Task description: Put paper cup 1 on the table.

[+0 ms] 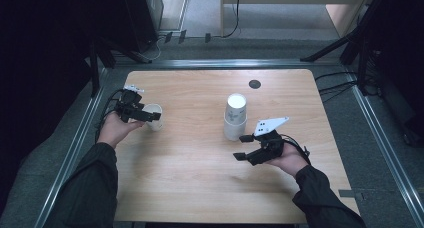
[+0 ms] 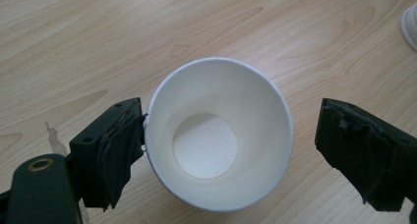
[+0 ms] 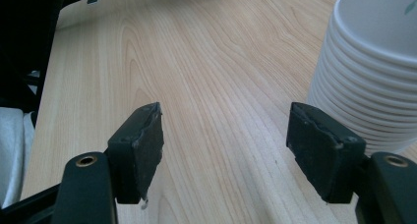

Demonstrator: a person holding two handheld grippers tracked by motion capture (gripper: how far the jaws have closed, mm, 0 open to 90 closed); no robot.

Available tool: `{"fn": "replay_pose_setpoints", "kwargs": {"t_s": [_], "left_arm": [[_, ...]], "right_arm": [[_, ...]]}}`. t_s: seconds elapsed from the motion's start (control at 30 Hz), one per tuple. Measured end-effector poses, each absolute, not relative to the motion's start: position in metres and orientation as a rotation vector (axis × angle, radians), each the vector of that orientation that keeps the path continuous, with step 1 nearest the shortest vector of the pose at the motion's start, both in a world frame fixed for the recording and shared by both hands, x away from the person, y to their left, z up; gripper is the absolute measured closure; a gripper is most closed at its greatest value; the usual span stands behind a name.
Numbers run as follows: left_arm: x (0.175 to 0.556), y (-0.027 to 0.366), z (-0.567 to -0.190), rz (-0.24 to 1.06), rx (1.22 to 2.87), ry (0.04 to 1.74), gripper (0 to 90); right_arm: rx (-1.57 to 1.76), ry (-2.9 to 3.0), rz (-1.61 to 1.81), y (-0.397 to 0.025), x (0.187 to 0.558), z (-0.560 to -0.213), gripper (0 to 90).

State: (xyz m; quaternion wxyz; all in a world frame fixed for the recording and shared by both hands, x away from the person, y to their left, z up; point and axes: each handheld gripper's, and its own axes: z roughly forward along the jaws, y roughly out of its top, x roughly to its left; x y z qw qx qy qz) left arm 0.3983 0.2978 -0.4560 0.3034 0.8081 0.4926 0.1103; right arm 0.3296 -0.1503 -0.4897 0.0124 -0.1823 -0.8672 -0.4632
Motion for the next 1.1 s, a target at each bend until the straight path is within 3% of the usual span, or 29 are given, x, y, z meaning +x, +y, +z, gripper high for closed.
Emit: {"fn": "replay_pose_setpoints", "kwargs": {"t_s": [0.43, 0.87, 1.1], "left_arm": [[0.384, 0.297, -0.431, 0.291, 2.092, 1.257, 12.7], [0.369, 0.27, -0.417, 0.263, 2.093, 1.145, 12.9], [0.363, 0.257, -0.417, 0.239, 2.091, 1.106, 13.0]], "right_arm": [[-0.566, -2.702, -1.445, -0.15, 0.329, -0.489, 30.4], [-0.569, -2.706, -1.446, -0.151, 0.33, -0.488, 29.2], [-0.591, -2.686, -1.436, -0.152, 0.331, -0.488, 23.9]]}}
